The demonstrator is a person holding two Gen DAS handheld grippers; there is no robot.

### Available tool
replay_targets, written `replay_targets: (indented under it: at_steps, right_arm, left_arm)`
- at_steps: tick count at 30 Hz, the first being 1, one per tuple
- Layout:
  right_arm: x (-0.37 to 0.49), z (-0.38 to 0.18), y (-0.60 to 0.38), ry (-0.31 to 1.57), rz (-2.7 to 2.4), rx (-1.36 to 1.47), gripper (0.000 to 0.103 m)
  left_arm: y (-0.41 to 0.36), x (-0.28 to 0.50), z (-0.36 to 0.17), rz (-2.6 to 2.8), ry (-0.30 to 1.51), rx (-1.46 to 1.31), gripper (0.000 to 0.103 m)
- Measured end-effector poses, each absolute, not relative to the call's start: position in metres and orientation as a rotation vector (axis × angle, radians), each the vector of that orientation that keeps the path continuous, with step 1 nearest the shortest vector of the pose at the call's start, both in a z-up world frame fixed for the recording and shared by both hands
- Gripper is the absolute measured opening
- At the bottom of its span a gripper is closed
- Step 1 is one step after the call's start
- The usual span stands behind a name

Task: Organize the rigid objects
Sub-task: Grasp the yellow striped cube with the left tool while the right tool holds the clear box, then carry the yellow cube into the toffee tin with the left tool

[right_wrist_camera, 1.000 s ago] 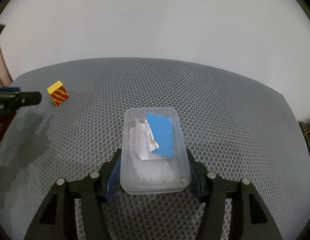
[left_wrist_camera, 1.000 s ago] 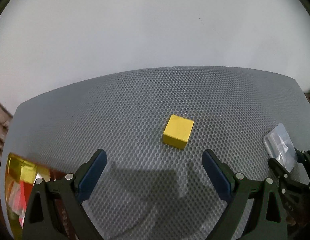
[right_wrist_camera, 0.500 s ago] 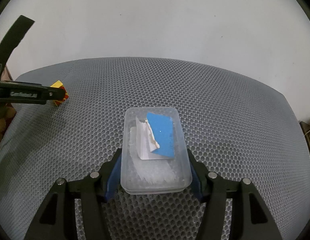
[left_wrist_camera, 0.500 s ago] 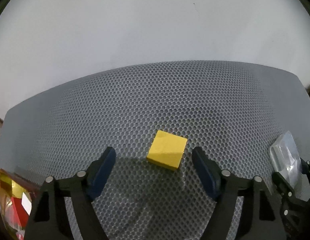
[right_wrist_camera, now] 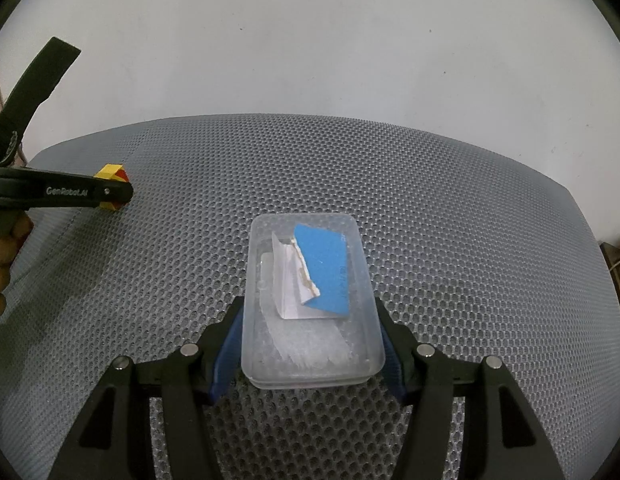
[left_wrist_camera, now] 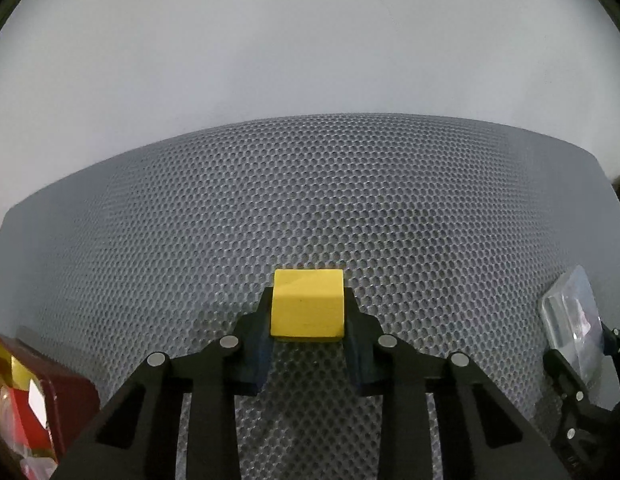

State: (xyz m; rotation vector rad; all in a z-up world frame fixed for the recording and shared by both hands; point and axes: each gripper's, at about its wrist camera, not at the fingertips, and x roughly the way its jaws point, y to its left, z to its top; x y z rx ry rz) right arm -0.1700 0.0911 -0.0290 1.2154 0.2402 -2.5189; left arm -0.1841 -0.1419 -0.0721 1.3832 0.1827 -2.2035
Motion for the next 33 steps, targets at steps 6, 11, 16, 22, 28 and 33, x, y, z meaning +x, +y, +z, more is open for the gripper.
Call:
replay_targets:
  at_steps: [6,11,16,22,28,33]
  right_arm:
    - [-0.170,-0.029,0.091,0.240,-2.520,1.216,0.061]
    - [-0.170,-0.029,0.091,0.241,-2.520,1.216,0.061]
    - [-0.169,-0.029,0.091,0.242,-2.520,1.216,0.061]
    - [-0.167,-0.029,0.089,0.243,-2.522,1.215,0.061]
    - [-0.173,-0.032,0.094,0.244,-2.523,1.216,0.061]
    - [-0.173,-0.032,0.093,0.244,-2.523,1.216,0.061]
  left_arm:
    - [-0.141,-0.165,-0.067,-2.162,0.192,1.366,0.027]
    - [-0.133,-0.146,-0.060,-2.138,0.183,1.342,0.027]
    - [-0.123,-0.138,-0.061,-2.115,0.165,1.336,0.027]
    - [-0.096,-0.122,-0.061,-2.111,0.146,1.341,0.027]
    - [-0.086,-0.103,-0.052,-2.109,0.115,1.342,0.027]
    - [-0.087,-0.082,-0.032,-2.128,0.089,1.356,0.027]
